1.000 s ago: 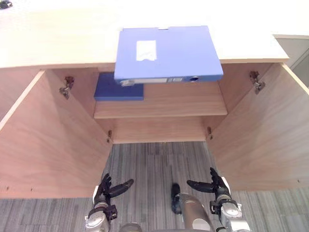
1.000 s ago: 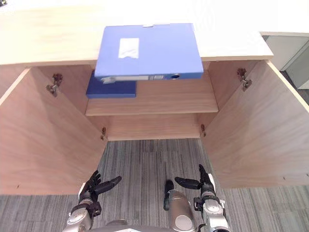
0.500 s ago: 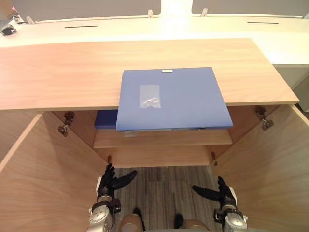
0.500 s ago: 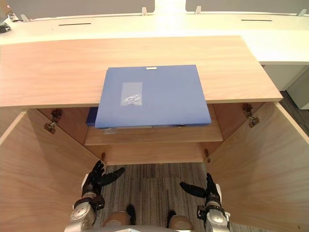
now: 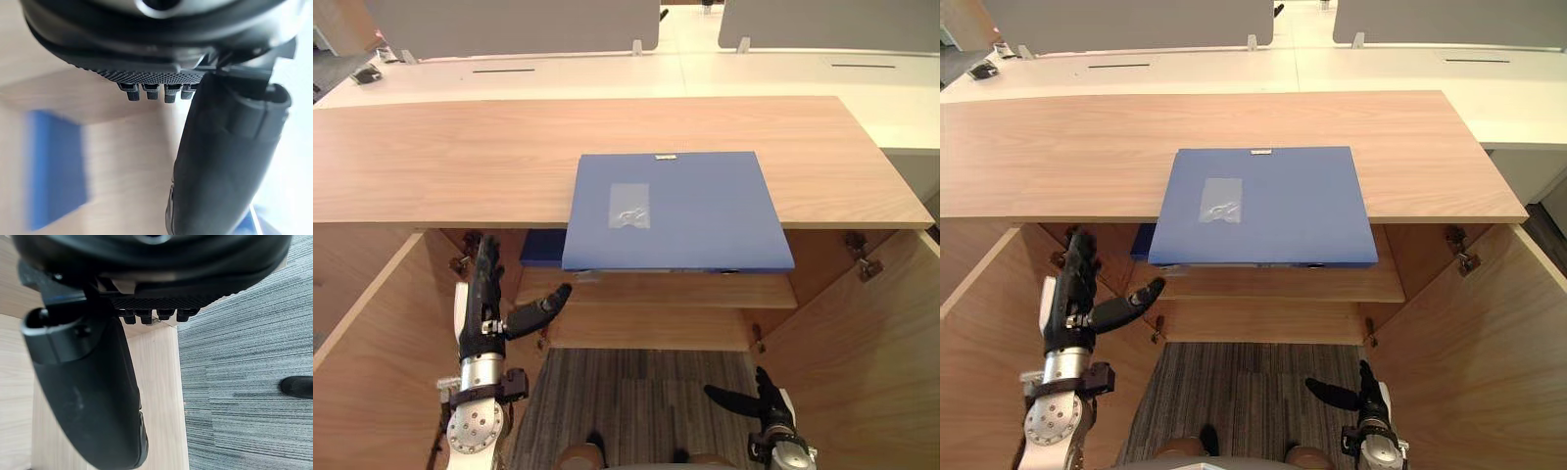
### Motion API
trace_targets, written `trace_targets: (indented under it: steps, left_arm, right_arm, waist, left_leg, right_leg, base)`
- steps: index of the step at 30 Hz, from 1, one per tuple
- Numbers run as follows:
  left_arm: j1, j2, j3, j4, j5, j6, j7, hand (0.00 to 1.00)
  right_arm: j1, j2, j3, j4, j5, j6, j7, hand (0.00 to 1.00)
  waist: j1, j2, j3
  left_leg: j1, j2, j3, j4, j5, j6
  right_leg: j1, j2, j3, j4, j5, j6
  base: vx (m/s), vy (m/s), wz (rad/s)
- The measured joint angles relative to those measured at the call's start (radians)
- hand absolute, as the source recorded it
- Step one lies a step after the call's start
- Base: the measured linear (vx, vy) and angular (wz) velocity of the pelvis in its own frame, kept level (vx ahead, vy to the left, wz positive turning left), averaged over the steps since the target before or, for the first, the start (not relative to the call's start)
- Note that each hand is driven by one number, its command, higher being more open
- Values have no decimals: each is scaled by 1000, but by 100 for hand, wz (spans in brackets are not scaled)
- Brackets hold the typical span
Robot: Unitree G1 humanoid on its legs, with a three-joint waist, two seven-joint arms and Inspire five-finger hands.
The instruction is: Walk over to the cabinet, pick up the folder, carry it to the office cabinet, place the folder inside the office cabinet, then close the office cabinet door
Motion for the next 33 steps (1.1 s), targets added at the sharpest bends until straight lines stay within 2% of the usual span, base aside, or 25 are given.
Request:
trace_targets:
  steps: [5,10,16,21,24,25,28,30,33]
  left_arm:
    - [0,120,-21,-154,159,-54,6,100]
    - [-22,211,-36,-198,277,-88,11,100]
    - [-134,334,-152,-126,423,-90,7,100]
    - [-236,361,-252,9,505,-74,-3,100]
    - [-261,361,-288,61,548,-54,-21,100]
    - [-271,361,-297,81,571,-51,-22,0]
    - [-296,335,-298,115,657,-25,-3,0]
    - [-331,281,-295,128,709,15,23,0]
    - [-358,237,-288,128,735,41,48,0]
  right_arm:
    - [18,-34,8,23,-6,0,1,100]
    - [21,-52,41,23,-32,-2,3,100]
    - [21,-54,92,23,-31,-5,18,100]
    - [20,-55,93,25,-31,-5,22,100]
    - [23,-55,93,25,-31,-5,28,100]
    - [24,-54,93,25,-31,-5,32,100]
    - [32,-47,93,25,-31,-5,35,100]
    - [35,-41,93,25,-31,-5,36,100]
    - [36,-32,92,25,-30,-5,36,100]
  waist:
    - [-10,15,-25]
    - [-13,15,-46]
    - [-16,13,-60]
    - [-33,9,-68]
    - [-41,5,-68]
    - [-41,2,-70]
    - [-43,-8,-75]
    - [-44,-14,-79]
    - [-45,-16,-81]
  left_leg:
    - [15,-2,-12,-2,5,-1]
    - [21,-1,-12,-7,15,4]
    - [47,-1,12,-59,37,0]
    - [59,-1,39,-83,42,2]
    - [64,-1,54,-94,42,2]
    - [64,-1,61,-98,42,2]
    - [73,-4,67,-114,46,4]
    - [93,-11,68,-155,66,5]
    - [100,-14,68,-180,78,5]
  right_leg:
    - [19,0,-5,0,-1,2]
    - [17,2,-5,1,0,2]
    - [11,7,18,-1,2,2]
    - [-3,10,46,0,3,2]
    - [-11,11,60,0,3,2]
    - [-17,11,67,1,3,2]
    - [-18,10,71,0,3,1]
    - [-18,7,70,0,3,1]
    - [-20,5,70,-2,3,1]
  base:
    - [-81,-9,5]
    - [-26,-5,1]
    - [12,-11,-10]
    - [36,-5,-17]
    - [26,7,-17]
    - [12,5,-14]
    - [9,2,-6]
    - [0,0,0]
    - [0,0,0]
